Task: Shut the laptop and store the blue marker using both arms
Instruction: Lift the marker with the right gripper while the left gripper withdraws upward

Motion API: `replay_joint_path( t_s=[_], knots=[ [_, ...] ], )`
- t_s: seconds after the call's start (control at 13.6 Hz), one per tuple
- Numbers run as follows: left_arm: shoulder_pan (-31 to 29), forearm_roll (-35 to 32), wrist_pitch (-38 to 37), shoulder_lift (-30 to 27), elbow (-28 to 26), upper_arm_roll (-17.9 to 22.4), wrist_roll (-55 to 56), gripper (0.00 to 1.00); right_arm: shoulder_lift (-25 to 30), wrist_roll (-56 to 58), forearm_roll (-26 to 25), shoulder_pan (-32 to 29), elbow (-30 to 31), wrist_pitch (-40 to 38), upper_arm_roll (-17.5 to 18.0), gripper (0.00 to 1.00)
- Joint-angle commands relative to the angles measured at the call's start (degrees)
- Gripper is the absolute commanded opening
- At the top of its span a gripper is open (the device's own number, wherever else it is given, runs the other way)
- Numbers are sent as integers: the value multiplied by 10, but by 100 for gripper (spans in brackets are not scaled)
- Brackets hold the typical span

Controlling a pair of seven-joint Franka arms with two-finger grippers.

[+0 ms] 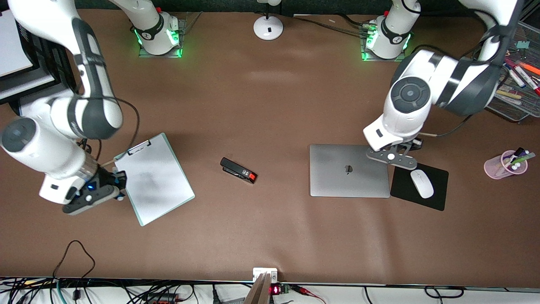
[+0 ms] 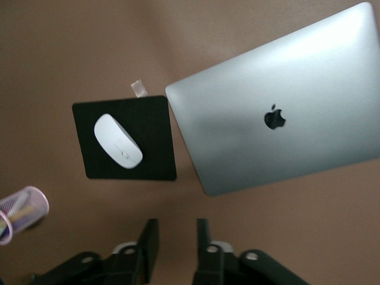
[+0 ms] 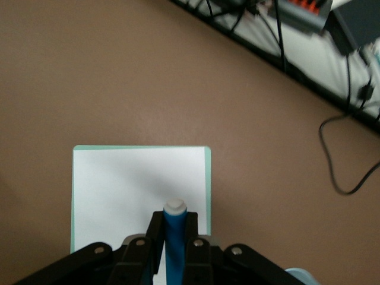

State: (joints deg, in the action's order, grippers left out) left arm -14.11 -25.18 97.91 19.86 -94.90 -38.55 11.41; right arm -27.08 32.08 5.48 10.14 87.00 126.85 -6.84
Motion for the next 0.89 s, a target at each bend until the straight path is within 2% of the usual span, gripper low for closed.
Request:
replay_joint_path(
  t_s=[0.0, 0.07, 0.3, 0.52, 0.59, 0.66, 0.81],
  knots=[
    [-35, 81, -76, 5, 65, -8, -29, 100, 41, 130, 44, -26, 2, -7, 0, 0],
    [-43, 106, -113, 4, 95, -8, -37, 100, 51, 183, 60, -38, -2, -9, 0, 0],
    [-47, 113, -162, 5, 182, -7, -39, 100, 66, 328, 179, -91, -21, -67, -2, 0],
    [-56, 115, -184, 2, 198, -4, -61, 100, 63, 506, 323, -149, -47, -134, -3, 0],
    [-47, 123, -179, -22, 193, 12, -81, 100, 63, 558, 365, -168, -48, -163, -3, 0],
    [-36, 141, -172, -39, 185, 47, -97, 100, 61, 596, 387, -189, -48, -192, -3, 0],
    [43, 205, -142, -98, 132, 184, -113, 100, 54, 678, 394, -223, -55, -248, -3, 0]
  ],
)
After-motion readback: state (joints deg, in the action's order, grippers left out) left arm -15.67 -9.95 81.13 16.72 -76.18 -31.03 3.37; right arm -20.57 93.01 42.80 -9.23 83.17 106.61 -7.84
